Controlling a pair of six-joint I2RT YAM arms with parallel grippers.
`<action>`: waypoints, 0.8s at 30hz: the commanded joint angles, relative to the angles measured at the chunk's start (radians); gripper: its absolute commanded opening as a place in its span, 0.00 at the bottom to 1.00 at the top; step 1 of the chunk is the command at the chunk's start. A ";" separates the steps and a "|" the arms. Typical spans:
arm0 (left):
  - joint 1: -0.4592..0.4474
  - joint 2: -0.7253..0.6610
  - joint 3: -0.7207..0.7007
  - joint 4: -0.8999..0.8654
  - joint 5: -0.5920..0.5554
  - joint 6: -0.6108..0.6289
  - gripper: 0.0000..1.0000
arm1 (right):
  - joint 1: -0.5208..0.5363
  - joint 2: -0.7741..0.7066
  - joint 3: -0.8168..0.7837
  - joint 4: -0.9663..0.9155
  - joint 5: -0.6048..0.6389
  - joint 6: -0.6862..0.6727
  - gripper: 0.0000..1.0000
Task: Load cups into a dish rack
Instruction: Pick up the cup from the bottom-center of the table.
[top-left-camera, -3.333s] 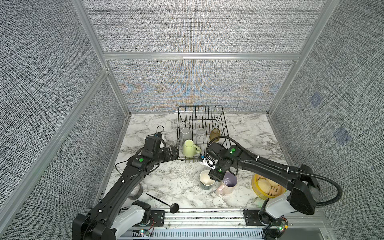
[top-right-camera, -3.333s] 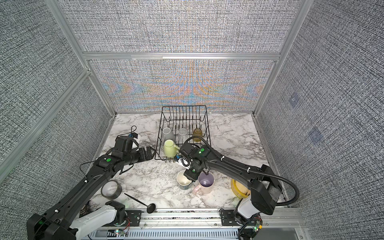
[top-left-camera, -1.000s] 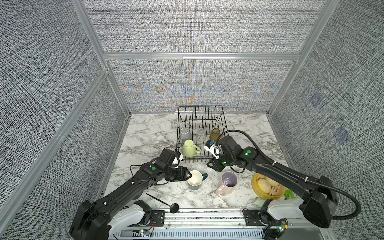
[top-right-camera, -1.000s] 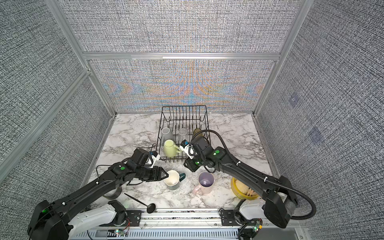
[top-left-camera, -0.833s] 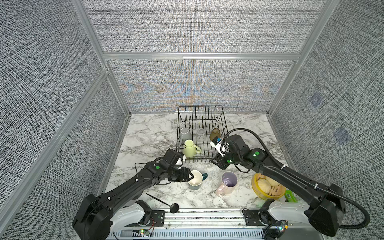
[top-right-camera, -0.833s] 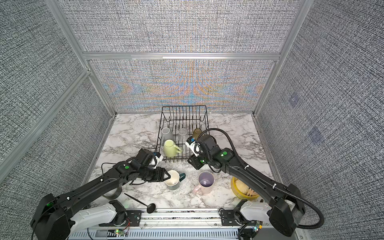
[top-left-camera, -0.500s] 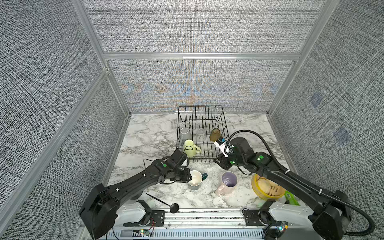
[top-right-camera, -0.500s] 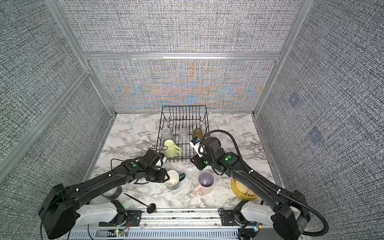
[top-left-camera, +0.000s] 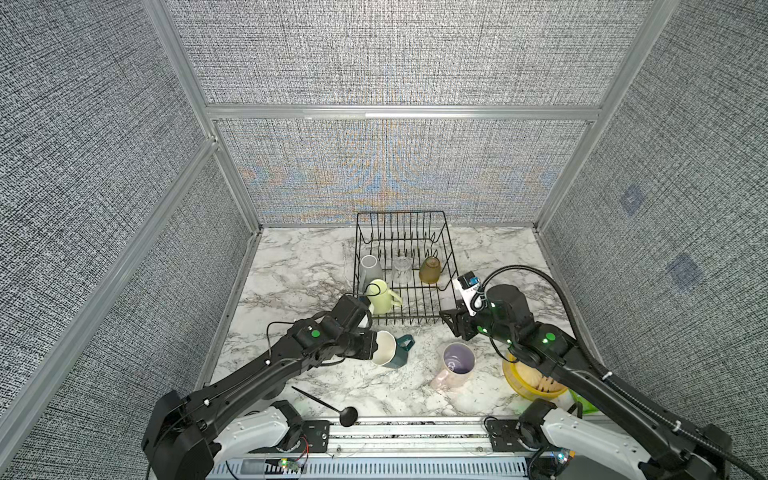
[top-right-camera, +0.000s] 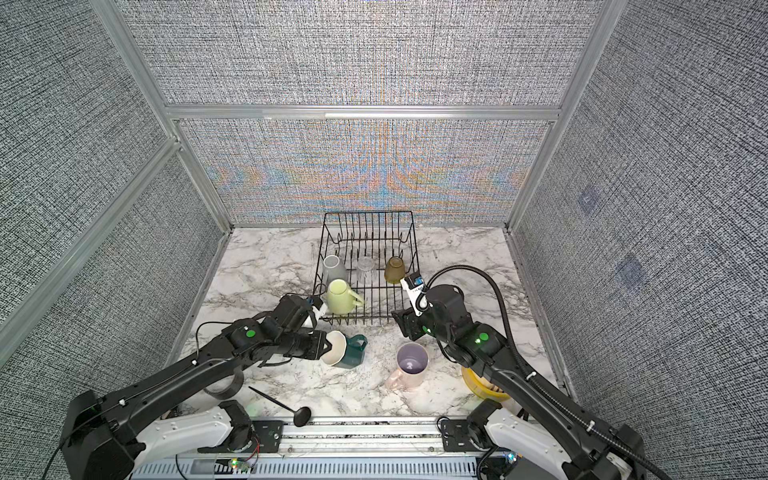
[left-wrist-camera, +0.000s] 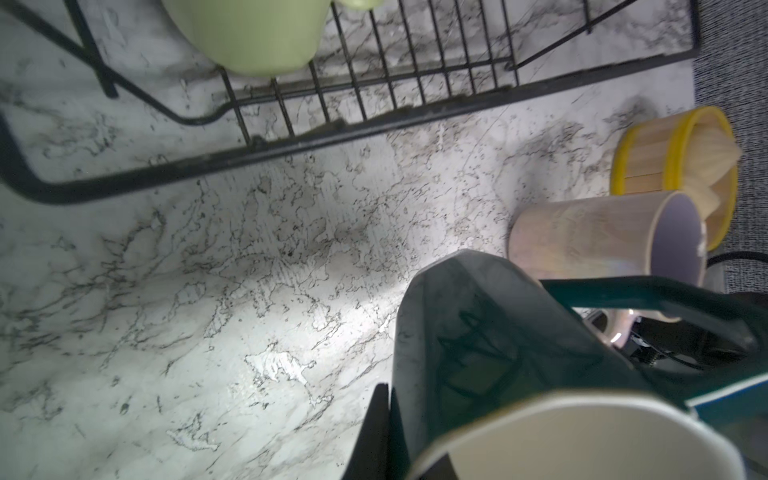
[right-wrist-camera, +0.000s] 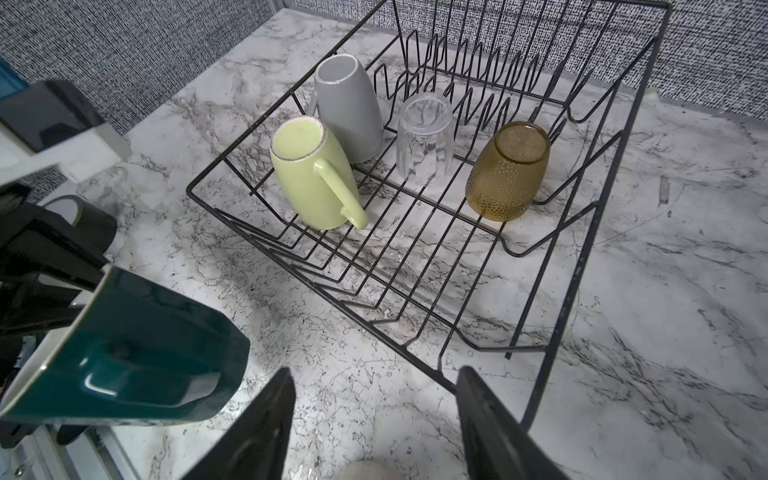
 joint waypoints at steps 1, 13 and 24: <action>0.000 -0.032 0.034 0.063 -0.007 0.032 0.00 | -0.013 -0.044 -0.009 0.073 -0.046 0.047 0.71; 0.000 -0.045 0.132 0.349 -0.313 0.172 0.00 | -0.166 -0.037 0.075 0.031 -0.351 0.564 0.99; 0.001 -0.021 0.050 0.685 -0.351 0.543 0.00 | -0.195 0.076 0.071 0.280 -0.700 1.098 0.83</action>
